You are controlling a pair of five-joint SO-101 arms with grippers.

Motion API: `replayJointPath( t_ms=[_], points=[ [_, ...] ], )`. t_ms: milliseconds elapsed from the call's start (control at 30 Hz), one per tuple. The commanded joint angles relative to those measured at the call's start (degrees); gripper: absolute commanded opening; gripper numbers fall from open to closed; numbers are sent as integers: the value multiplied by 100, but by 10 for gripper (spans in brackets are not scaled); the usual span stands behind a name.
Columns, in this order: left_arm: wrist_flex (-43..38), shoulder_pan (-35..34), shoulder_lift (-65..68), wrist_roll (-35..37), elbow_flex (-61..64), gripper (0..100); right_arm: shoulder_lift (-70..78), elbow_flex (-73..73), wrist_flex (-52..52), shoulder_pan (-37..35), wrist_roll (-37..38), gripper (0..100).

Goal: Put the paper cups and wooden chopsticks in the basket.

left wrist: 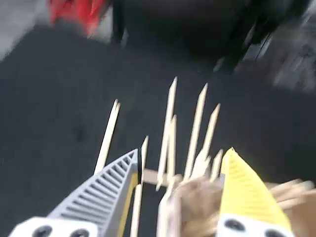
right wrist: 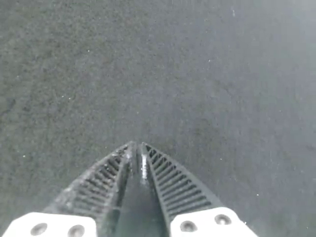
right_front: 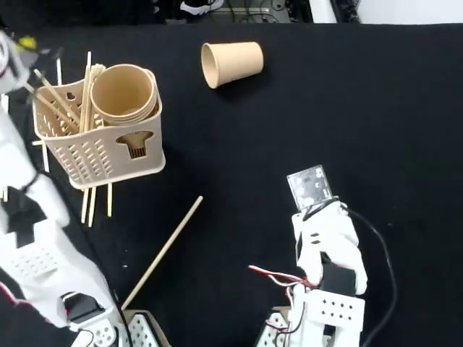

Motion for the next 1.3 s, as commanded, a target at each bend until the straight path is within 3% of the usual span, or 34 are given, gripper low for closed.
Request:
replayJointPath(
  t_ms=[0,267,467,633,967,1267],
  points=[
    [35,-664,-589,-448,1895,263,-145,-4,-141,35,-105,23],
    [-141,-919,-2585,-1037,4629,263,-145,-4,-88,-281,-79,19],
    [-1776,-1719,-4334,-1503,7380,267,-145,-4,53,-290,-62,20],
    [-2479,-2255,-5503,-1512,8558,268,-145,-4,53,-299,-62,21],
    [-2409,-1253,-6013,-1011,8497,268,-145,-4,62,-308,-62,22],
    [-686,-1297,-5916,264,6607,268,-136,-4,62,-308,-62,22]
  ],
)
